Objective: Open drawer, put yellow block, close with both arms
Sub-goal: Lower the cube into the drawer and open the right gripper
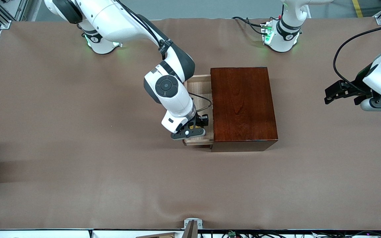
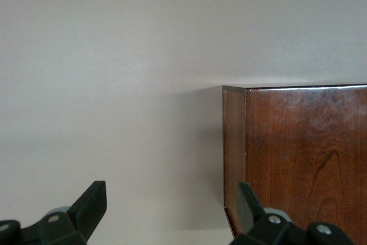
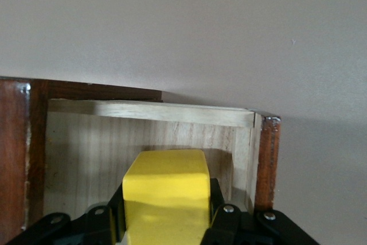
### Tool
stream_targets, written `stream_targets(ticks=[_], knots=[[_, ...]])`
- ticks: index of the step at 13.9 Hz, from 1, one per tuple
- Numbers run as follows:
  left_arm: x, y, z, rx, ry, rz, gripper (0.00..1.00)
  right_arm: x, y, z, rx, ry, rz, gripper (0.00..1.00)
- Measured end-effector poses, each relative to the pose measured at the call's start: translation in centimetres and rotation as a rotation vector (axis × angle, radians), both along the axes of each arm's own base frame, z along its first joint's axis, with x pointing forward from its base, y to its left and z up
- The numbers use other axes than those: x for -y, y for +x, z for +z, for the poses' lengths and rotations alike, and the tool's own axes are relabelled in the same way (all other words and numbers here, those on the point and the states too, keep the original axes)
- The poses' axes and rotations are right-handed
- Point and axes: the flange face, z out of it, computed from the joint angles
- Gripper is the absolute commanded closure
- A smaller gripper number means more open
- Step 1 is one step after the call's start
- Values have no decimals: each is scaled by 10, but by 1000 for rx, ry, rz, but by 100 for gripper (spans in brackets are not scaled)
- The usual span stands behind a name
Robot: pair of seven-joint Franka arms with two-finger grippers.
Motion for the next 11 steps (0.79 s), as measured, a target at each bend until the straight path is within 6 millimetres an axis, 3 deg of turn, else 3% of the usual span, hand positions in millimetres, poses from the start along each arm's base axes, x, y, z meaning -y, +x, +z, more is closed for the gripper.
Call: stream_targets(ticks=[6,9,11], knots=[[1,0,10,21,-2,-2,0,3,-3,26,-46,4,-4,0],[-1,3,7,22,-3,2,0,17,-8,72,-84,-18,4,0],[-5,10,-2,22,-4,9,0,46,-5,105,-124,-56,6,0]])
